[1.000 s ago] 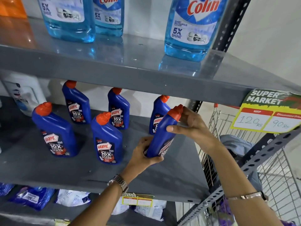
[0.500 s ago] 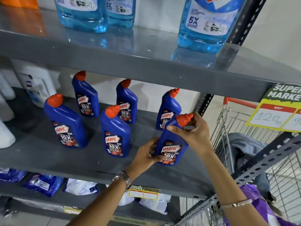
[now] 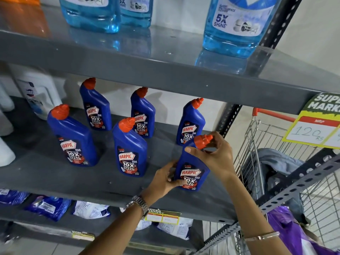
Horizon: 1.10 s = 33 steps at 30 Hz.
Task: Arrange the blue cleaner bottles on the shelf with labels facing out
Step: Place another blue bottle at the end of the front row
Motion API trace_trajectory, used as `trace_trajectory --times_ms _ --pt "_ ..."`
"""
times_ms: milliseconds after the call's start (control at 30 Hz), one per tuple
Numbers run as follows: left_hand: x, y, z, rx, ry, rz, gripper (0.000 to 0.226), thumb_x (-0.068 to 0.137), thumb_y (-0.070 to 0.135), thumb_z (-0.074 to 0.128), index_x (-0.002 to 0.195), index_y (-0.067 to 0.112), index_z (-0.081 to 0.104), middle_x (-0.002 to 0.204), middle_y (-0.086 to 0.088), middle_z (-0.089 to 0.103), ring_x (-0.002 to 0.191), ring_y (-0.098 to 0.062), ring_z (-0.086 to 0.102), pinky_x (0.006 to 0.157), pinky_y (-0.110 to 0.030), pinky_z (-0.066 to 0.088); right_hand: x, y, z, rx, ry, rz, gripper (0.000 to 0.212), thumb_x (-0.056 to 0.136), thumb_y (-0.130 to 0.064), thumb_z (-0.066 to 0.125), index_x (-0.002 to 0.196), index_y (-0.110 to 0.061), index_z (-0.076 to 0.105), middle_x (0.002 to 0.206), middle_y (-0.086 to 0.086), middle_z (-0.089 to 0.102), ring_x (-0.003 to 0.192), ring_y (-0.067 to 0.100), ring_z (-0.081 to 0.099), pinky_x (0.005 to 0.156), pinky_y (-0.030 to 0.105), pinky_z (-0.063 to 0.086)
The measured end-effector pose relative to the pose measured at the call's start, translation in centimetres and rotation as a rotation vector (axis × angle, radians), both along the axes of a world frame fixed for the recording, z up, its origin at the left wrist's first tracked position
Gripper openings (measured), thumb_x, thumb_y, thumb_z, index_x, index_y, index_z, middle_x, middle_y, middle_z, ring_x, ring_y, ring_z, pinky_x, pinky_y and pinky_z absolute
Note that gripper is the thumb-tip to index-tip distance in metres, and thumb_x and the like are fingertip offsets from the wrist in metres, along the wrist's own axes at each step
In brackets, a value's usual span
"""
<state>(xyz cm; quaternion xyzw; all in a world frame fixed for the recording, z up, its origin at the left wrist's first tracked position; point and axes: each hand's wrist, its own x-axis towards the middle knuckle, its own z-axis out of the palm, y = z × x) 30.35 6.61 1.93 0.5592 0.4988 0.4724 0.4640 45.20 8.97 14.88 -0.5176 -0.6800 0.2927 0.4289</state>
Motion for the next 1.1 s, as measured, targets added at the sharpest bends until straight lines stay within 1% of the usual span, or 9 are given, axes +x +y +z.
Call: trace_trajectory --times_ms 267,433,567,700,800,867,933,1000,1100 --pt "0.2 -0.8 0.3 0.032 -0.017 0.011 0.052 0.075 0.003 0.072 0.112 0.03 0.047 0.103 0.007 0.063 0.094 0.008 0.062 0.075 -0.012 0.052 -0.2 -0.6 -1.2 0.002 0.099 -0.004 0.05 0.046 -0.058 0.075 0.083 -0.031 0.055 0.086 -0.011 0.068 0.084 0.008 0.066 0.074 0.03 0.054" --pt "-0.3 -1.8 0.8 0.072 -0.035 0.049 0.048 0.081 0.002 0.067 0.118 0.025 0.049 0.114 0.006 0.061 0.104 0.008 0.058 0.078 -0.007 0.048 -0.4 -1.1 -1.6 -0.035 0.185 -0.02 0.065 0.05 -0.055 0.076 0.099 -0.018 0.056 0.105 0.0 0.067 0.1 0.016 0.062 0.089 0.04 0.052" --pt "-1.6 -3.4 1.7 0.102 -0.118 0.156 0.043 0.082 0.003 0.066 0.119 0.02 0.051 0.123 0.003 0.059 0.11 0.0 0.056 0.089 -0.013 0.047 -1.5 -3.7 -2.6 0.294 0.268 -0.345 0.056 0.066 -0.056 0.073 0.109 -0.032 0.047 0.114 -0.006 0.051 0.11 0.01 0.049 0.096 0.026 0.037" --pt "-6.0 -7.4 2.0 0.21 -0.265 0.41 0.037 0.078 -0.009 0.064 0.099 0.022 0.063 0.095 0.004 0.072 0.094 -0.01 0.066 0.081 -0.019 0.053 -6.4 -7.1 -3.4 0.538 0.373 -0.374 0.034 0.081 -0.048 0.064 0.101 -0.022 0.053 0.096 -0.004 0.056 0.089 0.008 0.054 0.081 0.017 0.043" --pt "-12.1 -11.0 1.3 0.291 -0.29 0.679 0.029 0.07 0.012 0.074 0.093 0.025 0.062 0.084 0.008 0.072 0.081 -0.01 0.066 0.078 -0.02 0.055 -12.4 -9.1 -3.9 0.39 0.34 -0.11 0.016 0.082 -0.046 0.063 0.088 -0.037 0.051 0.083 -0.022 0.061 0.072 0.002 0.059 0.064 0.014 0.046" --pt "-16.7 -11.9 0.8 0.32 -0.25 0.84 0.033 0.073 0.008 0.072 0.1 0.019 0.056 0.086 0.013 0.069 0.079 -0.003 0.064 0.078 -0.016 0.053 -16.7 -9.5 -5.1 0.238 0.065 0.083 0.014 0.082 -0.042 0.062 0.09 -0.037 0.053 0.085 -0.017 0.069 0.07 0.005 0.065 0.06 0.026 0.053" --pt "-20.7 -11.4 0.6 0.308 -0.155 0.898 0.045 0.078 -0.016 0.059 0.112 0.011 0.048 0.099 0.011 0.061 0.088 0.002 0.06 0.082 -0.013 0.051 -21.2 -9.3 -6.7 0.095 -0.171 0.245 0.029 0.084 -0.036 0.063 0.109 -0.026 0.055 0.107 0.002 0.069 0.094 0.024 0.066 0.074 0.037 0.053" --pt "-23.8 -10.1 0.6 0.258 -0.079 0.85 0.05 0.077 -0.018 0.059 0.12 0.005 0.044 0.114 -0.004 0.053 0.105 -0.009 0.055 0.09 -0.021 0.049 -24.9 -8.5 -7.6 -0.097 -0.094 0.312 0.052 0.083 -0.027 0.067 0.127 -0.009 0.046 0.127 0.016 0.058 0.117 0.033 0.054 0.091 0.04 0.045" --pt "-26.3 -8.1 0.8 0.234 -0.031 0.738 0.052 0.075 -0.01 0.066 0.12 -0.003 0.04 0.124 -0.022 0.046 0.115 -0.027 0.049 0.098 -0.034 0.044 -28.1 -6.6 -7.7 -0.238 0.019 0.253 0.063 0.082 -0.018 0.069 0.134 -0.001 0.037 0.135 0.02 0.05 0.125 0.035 0.048 0.097 0.037 0.038"
